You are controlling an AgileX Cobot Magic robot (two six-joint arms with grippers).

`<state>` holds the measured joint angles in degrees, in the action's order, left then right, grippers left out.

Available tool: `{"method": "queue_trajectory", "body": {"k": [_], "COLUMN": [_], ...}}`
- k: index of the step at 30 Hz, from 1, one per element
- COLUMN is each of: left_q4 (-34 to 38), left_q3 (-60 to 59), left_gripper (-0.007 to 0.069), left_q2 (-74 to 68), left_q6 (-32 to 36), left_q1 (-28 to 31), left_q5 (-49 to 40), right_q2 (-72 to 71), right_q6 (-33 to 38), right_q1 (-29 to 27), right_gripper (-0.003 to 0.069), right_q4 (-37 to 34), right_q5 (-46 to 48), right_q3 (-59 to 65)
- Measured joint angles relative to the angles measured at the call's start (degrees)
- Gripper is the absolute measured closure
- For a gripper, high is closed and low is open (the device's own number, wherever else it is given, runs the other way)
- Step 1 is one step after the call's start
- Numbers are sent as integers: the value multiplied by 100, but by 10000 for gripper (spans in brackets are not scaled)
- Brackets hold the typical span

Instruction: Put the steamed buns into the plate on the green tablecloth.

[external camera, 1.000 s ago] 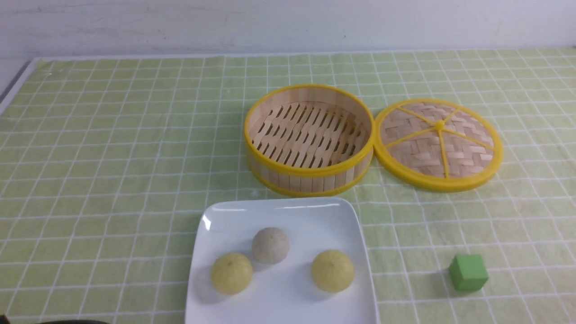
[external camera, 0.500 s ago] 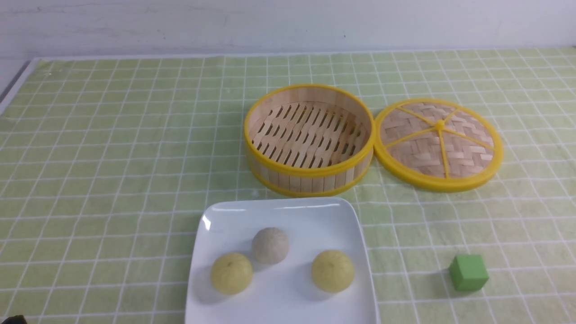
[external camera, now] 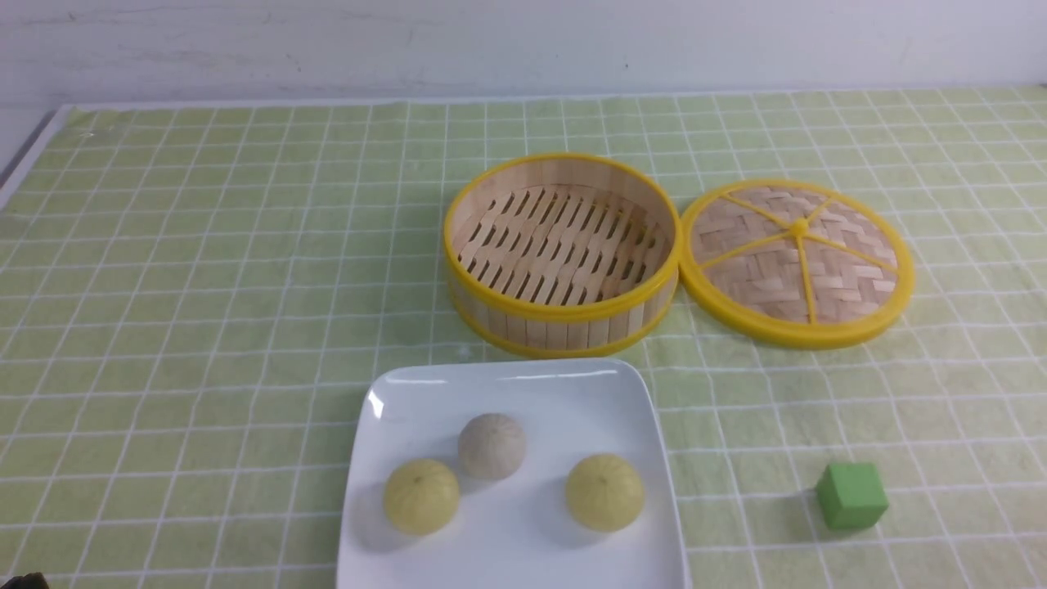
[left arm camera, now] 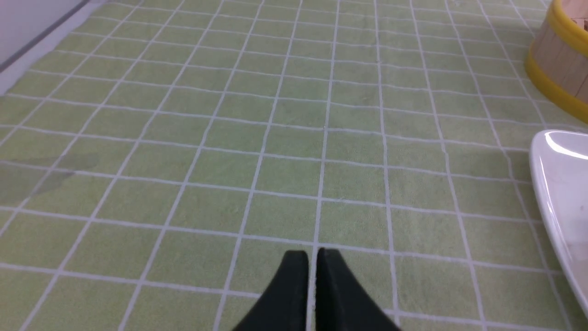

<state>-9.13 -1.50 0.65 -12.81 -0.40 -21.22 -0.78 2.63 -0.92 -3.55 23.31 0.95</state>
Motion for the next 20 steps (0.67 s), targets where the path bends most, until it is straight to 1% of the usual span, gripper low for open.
{"method": "queue_trajectory", "body": {"k": [20], "left_q4": [-30], "left_q3": [0], "left_gripper": [552], "left_q2": [0], "left_q6": [0], "left_q1": [0], "left_q5": [0], "right_q2": [0], "right_q6": [0], "right_q1": [0], "right_gripper": [419], "right_q4": [0], "right_q5": [0], "right_q3": [0]}}
